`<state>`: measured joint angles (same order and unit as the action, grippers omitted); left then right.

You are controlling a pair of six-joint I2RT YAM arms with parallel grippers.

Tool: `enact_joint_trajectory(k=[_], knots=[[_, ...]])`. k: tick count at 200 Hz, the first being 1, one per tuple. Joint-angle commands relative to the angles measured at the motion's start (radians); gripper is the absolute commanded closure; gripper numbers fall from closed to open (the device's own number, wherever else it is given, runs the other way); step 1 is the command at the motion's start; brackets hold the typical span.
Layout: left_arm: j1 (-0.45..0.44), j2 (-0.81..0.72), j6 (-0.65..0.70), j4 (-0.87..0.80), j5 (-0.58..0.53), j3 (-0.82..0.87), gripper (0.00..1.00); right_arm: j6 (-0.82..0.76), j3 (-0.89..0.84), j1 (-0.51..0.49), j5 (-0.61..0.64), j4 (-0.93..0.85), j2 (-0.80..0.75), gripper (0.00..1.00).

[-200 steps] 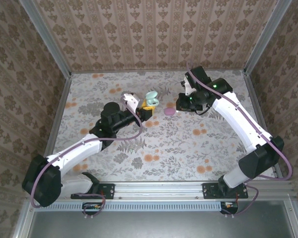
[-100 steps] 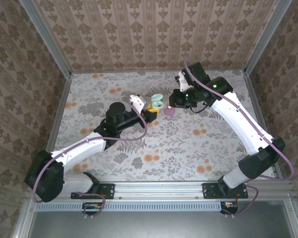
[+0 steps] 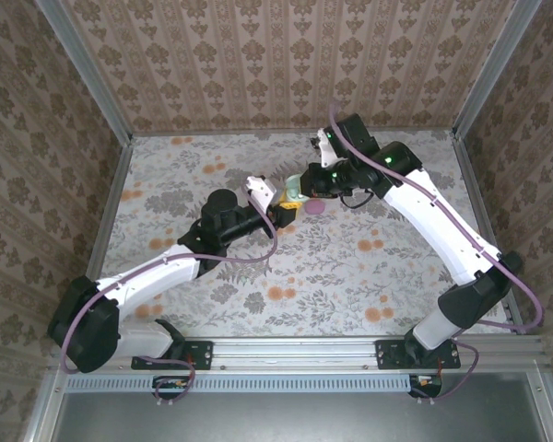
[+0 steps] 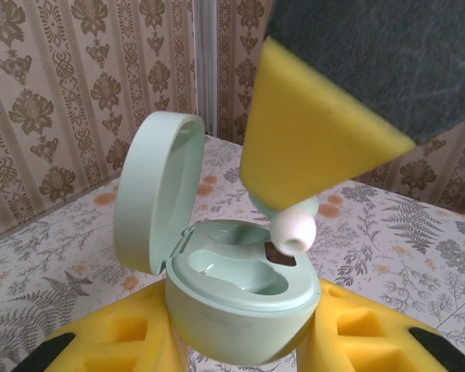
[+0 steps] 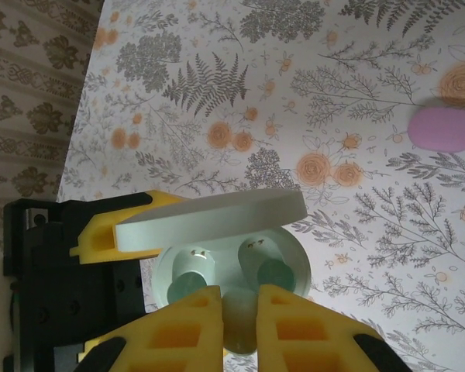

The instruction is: Insert the wireless bluetooth earbuds into the charging case

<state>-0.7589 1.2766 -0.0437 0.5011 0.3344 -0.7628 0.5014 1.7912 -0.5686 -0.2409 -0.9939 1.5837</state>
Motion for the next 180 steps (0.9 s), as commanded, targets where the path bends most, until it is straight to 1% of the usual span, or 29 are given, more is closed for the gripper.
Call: enact_joint_trajectory(k=[1,121,159,180], knots=[[-0.007,0.006,0.026,0.015,-0.012,-0.036,0.67,0.02,0.031,-0.01,0.025,0.012,0.011,0.85],[-0.017,-0.003,0.041,0.008,-0.026,-0.035,0.67,0.043,0.052,-0.05,0.057,0.032,0.049,0.86],[-0.019,-0.006,0.039,0.013,-0.032,-0.033,0.67,0.03,0.069,-0.066,0.11,-0.003,0.058,0.86],[-0.018,-0.006,0.039,0.013,-0.034,-0.034,0.67,0.024,0.074,-0.073,0.11,-0.021,0.064,0.84]])
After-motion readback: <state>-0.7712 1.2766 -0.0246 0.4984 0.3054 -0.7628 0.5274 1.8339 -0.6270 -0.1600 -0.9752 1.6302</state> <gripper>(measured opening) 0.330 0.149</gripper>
